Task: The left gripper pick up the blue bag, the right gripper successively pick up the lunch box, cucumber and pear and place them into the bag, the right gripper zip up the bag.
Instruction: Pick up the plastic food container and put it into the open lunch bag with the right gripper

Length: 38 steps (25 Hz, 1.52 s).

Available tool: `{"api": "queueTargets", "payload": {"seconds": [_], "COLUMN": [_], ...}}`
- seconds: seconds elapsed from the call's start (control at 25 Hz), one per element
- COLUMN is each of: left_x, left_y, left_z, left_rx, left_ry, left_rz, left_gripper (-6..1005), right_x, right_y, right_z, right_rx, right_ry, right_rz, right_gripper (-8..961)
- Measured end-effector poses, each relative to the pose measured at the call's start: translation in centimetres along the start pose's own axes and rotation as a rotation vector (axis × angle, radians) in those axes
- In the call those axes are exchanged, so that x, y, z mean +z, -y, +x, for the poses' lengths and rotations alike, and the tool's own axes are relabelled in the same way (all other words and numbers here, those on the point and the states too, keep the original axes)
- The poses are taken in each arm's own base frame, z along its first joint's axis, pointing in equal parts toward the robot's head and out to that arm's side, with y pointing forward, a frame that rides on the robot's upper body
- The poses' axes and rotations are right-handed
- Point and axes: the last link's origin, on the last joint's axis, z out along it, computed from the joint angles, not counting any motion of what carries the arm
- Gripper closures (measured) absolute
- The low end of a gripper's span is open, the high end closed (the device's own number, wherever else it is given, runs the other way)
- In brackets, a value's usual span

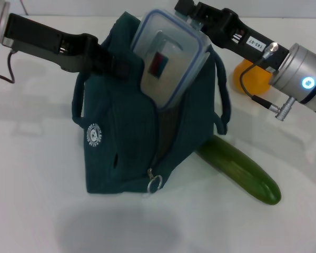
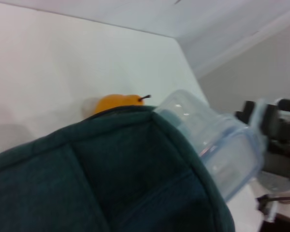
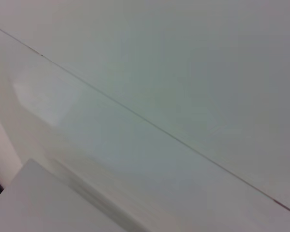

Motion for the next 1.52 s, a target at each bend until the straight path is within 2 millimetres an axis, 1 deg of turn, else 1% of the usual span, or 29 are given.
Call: {"api": "queueTargets", "payload": {"seconds": [0.12, 0.32, 0.56, 0.8, 1.04, 1.28, 1.4, 1.52], "left_x": [0.0, -0.1, 0.4, 0.8, 0.9, 0.6, 0.6, 0.5], "left_y": [0.1, 0.3, 0.9, 1.6, 1.7, 1.5, 1.5, 1.5], "left_z": [-0.1, -0.3, -0.5, -0.9, -0.9, -0.6, -0.6, -0.6], "left_rx": [-0.009, -0.01, -0.013, -0.034, -0.032, -0.021, -0.019, -0.018], "left_ry": [-0.004, -0.007, -0.004, 0.007, 0.008, 0.002, 0.001, 0.0], "left_rz": [-0.029, -0.025, 0.008, 0.026, 0.025, 0.029, 0.03, 0.031], "left_gripper": [954, 954, 954, 954, 954, 954, 954, 954], "right_x": [-0.1, -0.1, 0.5, 0.6, 0.9, 0.9, 0.8, 0.2], "right_y": [0.4, 1.3, 1.5, 1.8, 1.8, 1.3, 1.2, 1.0], "right_z": [0.2, 1.2, 2.1, 2.3, 2.1, 2.0, 1.9, 1.3], "right_rx": [0.0, -0.001, -0.006, -0.005, -0.017, -0.052, -0.053, -0.068], "right_ry": [-0.01, -0.056, -0.102, -0.102, -0.106, -0.089, -0.078, -0.038], "right_rz": [0.026, 0.087, 0.116, 0.141, 0.145, 0.117, 0.103, 0.084], "right_gripper": [785, 776, 766, 756, 745, 735, 673, 611]}}
